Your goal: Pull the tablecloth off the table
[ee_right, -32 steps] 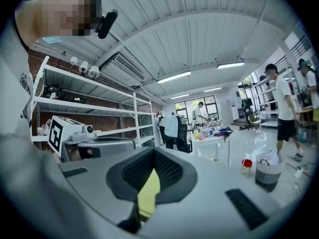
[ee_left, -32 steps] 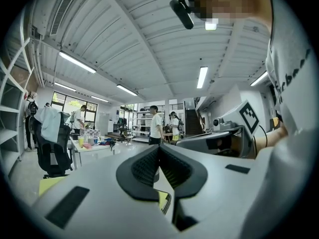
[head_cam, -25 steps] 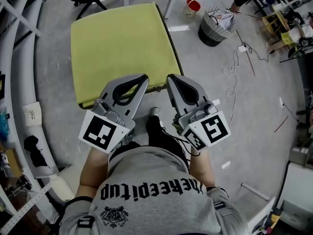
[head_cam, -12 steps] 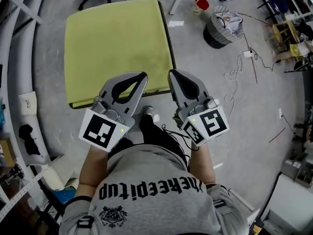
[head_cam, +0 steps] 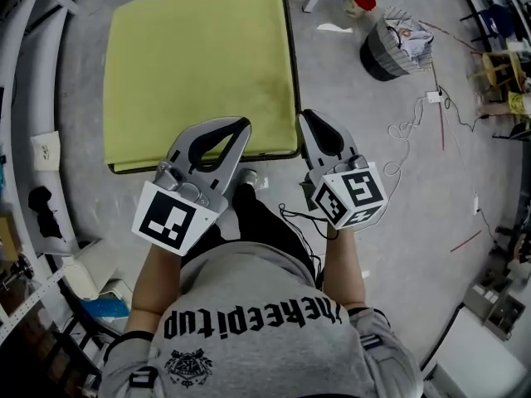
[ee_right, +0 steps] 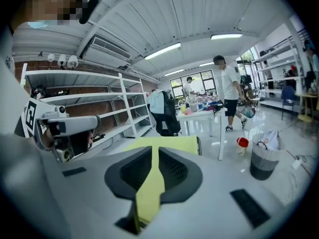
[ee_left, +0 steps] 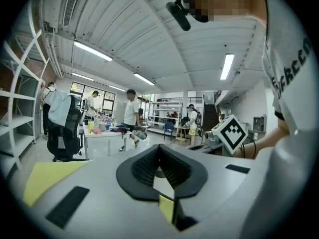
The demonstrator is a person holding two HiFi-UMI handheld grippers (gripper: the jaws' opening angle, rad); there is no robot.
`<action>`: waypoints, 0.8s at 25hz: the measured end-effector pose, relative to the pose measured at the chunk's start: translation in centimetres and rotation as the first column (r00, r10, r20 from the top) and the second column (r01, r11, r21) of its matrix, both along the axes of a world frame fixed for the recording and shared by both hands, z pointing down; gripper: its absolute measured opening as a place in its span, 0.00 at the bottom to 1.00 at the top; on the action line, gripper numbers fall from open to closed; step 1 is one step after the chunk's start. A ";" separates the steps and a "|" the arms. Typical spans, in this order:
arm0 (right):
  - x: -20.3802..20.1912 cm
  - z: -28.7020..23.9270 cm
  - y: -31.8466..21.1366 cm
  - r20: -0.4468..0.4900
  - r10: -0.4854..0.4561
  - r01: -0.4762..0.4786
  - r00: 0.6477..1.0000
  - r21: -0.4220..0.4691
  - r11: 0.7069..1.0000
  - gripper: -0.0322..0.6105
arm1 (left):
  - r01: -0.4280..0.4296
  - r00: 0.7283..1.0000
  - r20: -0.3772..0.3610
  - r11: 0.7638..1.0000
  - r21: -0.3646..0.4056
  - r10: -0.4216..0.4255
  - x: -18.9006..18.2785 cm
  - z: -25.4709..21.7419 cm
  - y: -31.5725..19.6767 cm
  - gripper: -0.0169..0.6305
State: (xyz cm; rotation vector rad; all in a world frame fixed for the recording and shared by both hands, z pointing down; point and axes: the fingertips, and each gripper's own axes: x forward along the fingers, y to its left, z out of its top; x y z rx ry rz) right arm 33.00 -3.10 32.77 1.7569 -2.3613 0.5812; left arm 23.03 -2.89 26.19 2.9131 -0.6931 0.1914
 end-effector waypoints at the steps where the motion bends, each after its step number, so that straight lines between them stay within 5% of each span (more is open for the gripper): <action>1: 0.3 0.8 -0.1 0.006 0.000 0.000 1.000 -0.020 1.000 0.12 | 0.003 1.000 0.007 1.000 -0.006 -0.003 0.1 0.3 -0.1 0.05; 11: 1.6 8.8 -0.4 0.028 0.018 -0.012 0.999 -0.200 0.980 0.20 | 0.017 0.998 0.063 0.997 -0.071 -0.012 0.6 3.5 -0.8 0.05; 20: 2.8 16.3 1.6 0.034 0.055 -0.039 0.998 -0.370 0.928 0.22 | 0.035 0.994 0.110 0.993 -0.111 -0.023 0.2 5.7 -0.5 0.05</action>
